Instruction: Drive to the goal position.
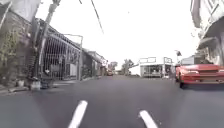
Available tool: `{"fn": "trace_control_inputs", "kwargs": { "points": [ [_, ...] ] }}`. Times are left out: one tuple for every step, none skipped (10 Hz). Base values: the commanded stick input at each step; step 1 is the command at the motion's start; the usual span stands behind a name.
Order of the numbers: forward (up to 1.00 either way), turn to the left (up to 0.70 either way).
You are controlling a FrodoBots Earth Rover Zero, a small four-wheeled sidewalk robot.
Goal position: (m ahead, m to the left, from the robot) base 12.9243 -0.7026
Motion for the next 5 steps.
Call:
{"fn": "trace_control_inputs", "kwargs": {
  "points": [
    [1.0,0.0],
    [1.0,0.0],
    [1.0,0.0],
    [1.0,0.0],
    [1.0,0.0]
  ]
}}
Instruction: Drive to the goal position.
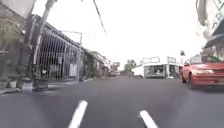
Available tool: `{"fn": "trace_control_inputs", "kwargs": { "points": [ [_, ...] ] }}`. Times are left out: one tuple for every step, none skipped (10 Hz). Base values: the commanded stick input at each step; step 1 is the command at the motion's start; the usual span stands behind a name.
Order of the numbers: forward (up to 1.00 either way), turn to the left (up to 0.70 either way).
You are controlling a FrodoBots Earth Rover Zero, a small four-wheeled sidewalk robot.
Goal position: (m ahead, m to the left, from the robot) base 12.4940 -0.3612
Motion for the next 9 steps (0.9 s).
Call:
{"fn": "trace_control_inputs", "kwargs": {
  "points": [
    [1.0,0.08],
    [1.0,-0.16],
    [1.0,-0.4],
    [1.0,-0.4],
    [1.0,-0.4],
    [1.0,-0.4],
    [1.0,-0.4],
    [1.0,-0.4],
    [1.0,-0.17]
  ]
}}
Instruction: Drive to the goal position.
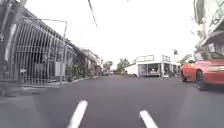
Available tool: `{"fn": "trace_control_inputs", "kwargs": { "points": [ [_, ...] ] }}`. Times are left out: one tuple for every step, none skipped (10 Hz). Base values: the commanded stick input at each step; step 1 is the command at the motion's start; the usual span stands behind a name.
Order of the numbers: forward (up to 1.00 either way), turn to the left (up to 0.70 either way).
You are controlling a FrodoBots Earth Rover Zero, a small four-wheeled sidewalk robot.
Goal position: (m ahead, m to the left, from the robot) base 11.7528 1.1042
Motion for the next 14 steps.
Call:
{"fn": "trace_control_inputs", "kwargs": {
  "points": [
    [1.0,0.03],
    [1.0,0.01],
    [1.0,0.11],
    [1.0,0.14],
    [1.0,0.05],
    [1.0,0.09],
    [1.0,0.16],
    [1.0,0.18],
    [1.0,0.12],
    [1.0,0.07],
    [1.0,0.16],
    [1.0,0.07],
    [1.0,0.12],
    [1.0,0.08]
  ]
}}
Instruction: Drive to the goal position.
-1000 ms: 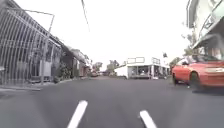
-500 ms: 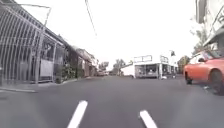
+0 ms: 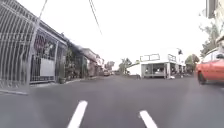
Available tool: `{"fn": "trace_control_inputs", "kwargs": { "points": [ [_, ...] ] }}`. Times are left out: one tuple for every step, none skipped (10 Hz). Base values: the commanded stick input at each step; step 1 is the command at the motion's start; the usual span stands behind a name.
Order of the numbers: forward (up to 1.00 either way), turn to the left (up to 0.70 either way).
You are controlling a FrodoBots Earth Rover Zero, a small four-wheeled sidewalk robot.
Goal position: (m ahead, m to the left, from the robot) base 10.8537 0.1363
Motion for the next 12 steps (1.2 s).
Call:
{"fn": "trace_control_inputs", "kwargs": {
  "points": [
    [1.0,0.21],
    [1.0,0.06],
    [1.0,0.11],
    [1.0,0.09],
    [1.0,0.0],
    [1.0,-0.02],
    [1.0,-0.4],
    [1.0,-0.4],
    [1.0,-0.4],
    [1.0,-0.16],
    [1.0,0.0],
    [1.0,0.0]
  ]
}}
